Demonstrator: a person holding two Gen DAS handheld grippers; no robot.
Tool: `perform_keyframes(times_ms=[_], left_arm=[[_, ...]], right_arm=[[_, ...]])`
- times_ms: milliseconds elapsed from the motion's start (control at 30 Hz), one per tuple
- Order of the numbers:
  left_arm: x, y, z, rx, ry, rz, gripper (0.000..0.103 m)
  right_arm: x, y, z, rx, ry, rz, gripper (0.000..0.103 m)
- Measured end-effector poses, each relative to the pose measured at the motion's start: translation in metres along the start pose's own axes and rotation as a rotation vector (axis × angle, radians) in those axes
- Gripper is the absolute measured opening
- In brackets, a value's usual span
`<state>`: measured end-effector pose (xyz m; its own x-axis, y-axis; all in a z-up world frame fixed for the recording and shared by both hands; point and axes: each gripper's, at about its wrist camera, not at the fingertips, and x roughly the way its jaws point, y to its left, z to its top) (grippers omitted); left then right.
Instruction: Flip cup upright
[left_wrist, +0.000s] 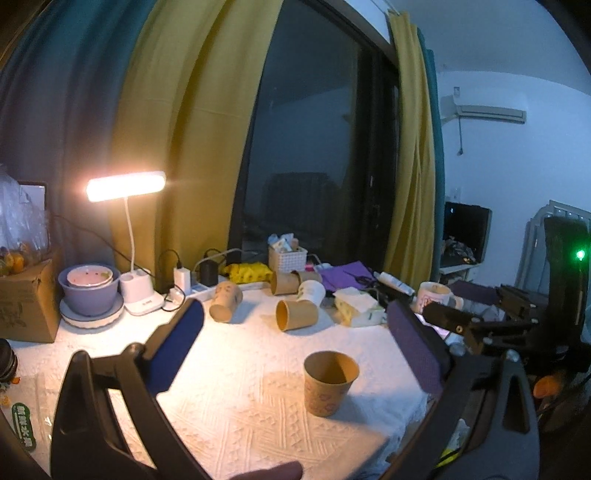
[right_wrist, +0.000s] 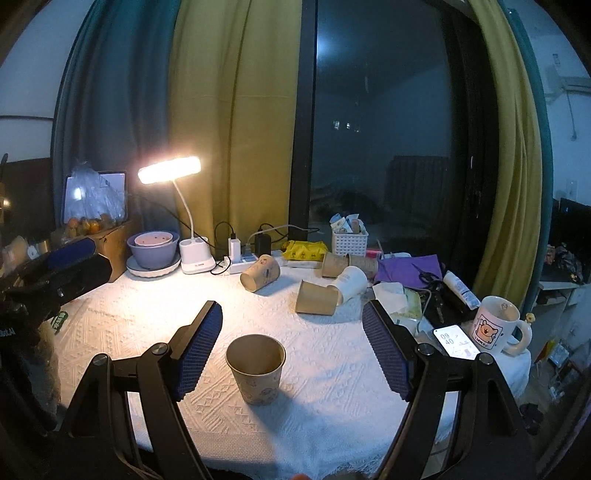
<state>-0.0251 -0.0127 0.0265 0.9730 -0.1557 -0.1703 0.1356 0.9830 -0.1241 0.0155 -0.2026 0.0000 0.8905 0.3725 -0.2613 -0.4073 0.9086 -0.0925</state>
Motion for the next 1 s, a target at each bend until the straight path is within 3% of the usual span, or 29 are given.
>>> perform_keyframes(times_ms=[1000], left_arm=[[0.011,0.005,-0.009,-0.02,0.048,-0.019,0.1]], right_arm=[[0.014,0.004,-0.008,-0.008,0.04,0.012,0.081]])
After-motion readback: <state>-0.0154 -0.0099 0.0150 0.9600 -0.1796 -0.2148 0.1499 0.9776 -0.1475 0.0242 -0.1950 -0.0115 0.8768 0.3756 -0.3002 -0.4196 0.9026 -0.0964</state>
